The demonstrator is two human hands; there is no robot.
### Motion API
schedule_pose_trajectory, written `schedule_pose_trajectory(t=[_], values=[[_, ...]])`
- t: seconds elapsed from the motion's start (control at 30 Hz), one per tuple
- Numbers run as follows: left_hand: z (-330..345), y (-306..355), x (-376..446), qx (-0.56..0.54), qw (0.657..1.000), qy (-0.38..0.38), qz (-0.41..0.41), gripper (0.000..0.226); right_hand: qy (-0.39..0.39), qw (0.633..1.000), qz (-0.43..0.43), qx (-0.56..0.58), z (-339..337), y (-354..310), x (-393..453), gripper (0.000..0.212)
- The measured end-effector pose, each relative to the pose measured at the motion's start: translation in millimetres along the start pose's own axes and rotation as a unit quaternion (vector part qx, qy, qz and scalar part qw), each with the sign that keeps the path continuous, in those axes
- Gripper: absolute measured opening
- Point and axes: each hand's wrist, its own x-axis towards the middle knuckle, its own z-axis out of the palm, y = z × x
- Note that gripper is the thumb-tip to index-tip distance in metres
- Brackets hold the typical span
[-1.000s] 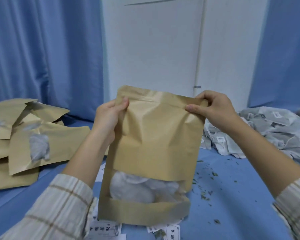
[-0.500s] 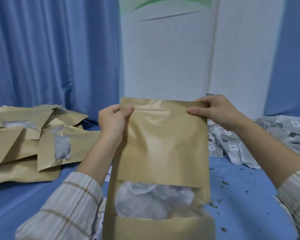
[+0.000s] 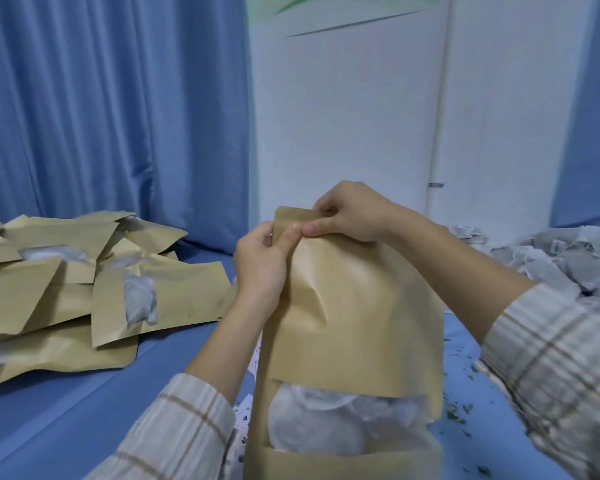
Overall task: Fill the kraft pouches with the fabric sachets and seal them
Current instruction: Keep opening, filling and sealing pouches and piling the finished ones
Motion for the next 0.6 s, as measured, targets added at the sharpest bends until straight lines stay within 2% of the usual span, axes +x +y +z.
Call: schedule_pose_trajectory(t=[0.07, 0.17, 0.3, 0.4, 0.47, 0.6], values=[[-3, -4, 4, -0.005, 1.0, -0.015, -0.023, 0.033, 0.02, 1.0, -0.007, 0.014, 9, 1, 2, 0.045], [-12, -9, 9, 0.037, 0.999, -0.011, 0.007, 0.031, 0.012, 0.999, -0.013, 0.037, 16, 3, 6, 0.047], [-25, -19, 13, 0.068, 0.996, 0.014, 0.046, 0.039, -0.051, 0.998, 0.025, 0.036, 8, 10, 10, 0.022], [-30, -26, 13, 0.038, 0.998, 0.014, 0.045, 0.04, -0.019, 0.998, 0.019, 0.051, 16, 11, 14, 0.011], [-33, -30, 14, 0.017, 0.999, 0.011, 0.037, 0.043, -0.025, 0.998, 0.023, 0.045, 18, 11, 17, 0.017], [-38, -33, 13, -0.005, 1.0, 0.006, 0.028, 0.04, -0.062, 0.997, 0.039, 0.003, 12, 18, 14, 0.057]])
